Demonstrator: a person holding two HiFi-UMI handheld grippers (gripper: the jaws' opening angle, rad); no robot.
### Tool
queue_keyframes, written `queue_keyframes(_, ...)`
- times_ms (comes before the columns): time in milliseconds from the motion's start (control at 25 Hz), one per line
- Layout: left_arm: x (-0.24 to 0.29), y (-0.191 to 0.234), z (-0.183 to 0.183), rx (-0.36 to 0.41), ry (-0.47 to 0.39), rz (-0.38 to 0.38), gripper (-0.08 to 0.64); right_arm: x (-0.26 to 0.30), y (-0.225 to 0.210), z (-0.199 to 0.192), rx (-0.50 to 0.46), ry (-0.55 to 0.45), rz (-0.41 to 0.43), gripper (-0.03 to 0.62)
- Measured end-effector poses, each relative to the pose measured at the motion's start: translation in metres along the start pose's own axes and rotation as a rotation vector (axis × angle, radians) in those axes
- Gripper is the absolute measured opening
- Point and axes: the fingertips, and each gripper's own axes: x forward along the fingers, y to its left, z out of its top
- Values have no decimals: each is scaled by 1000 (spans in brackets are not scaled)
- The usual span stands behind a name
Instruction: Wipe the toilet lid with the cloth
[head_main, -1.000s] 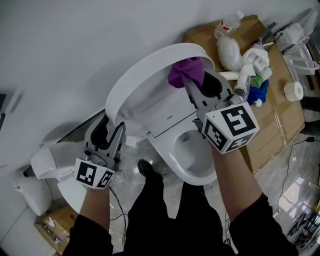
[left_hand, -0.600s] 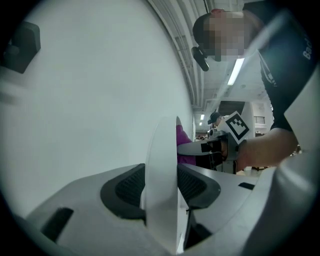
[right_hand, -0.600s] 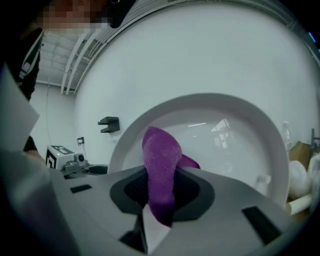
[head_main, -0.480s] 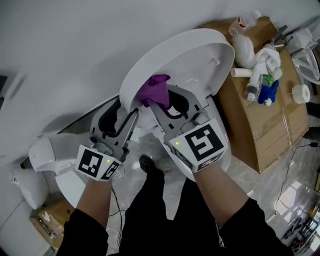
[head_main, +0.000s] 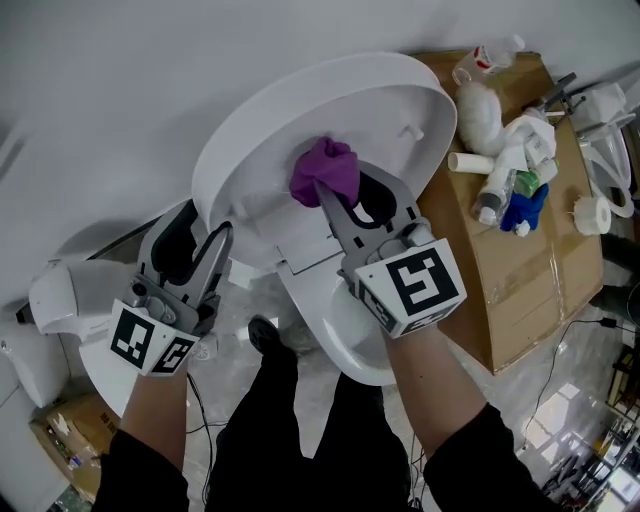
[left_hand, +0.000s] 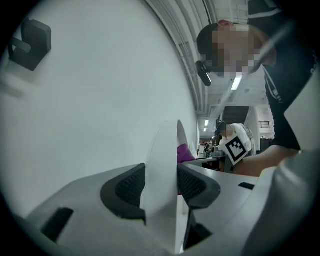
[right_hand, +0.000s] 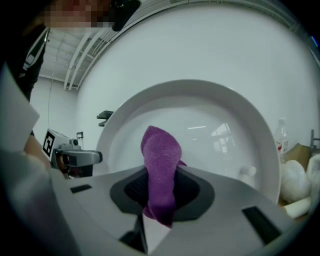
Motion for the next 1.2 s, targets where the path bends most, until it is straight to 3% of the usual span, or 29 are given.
queue_keyframes(280, 1, 2, 0, 3, -7, 31, 202, -21, -70, -17, 38, 6, -91, 98)
queue_keyframes(480, 2, 3, 0, 39, -14, 73, 199, -25, -90, -25, 26, 7, -90, 97)
queue_keyframes(720, 2, 6, -4, 56, -70, 75, 199, -6, -44, -44, 2, 7, -4, 98)
queue_keyframes(960, -5, 5, -24, 36, -66, -25, 201, 15, 23, -62, 3, 13, 23, 97)
queue_keyframes(1200, -5, 3, -29, 24, -93, -131, 213, 33, 76, -77, 41, 11, -12, 97)
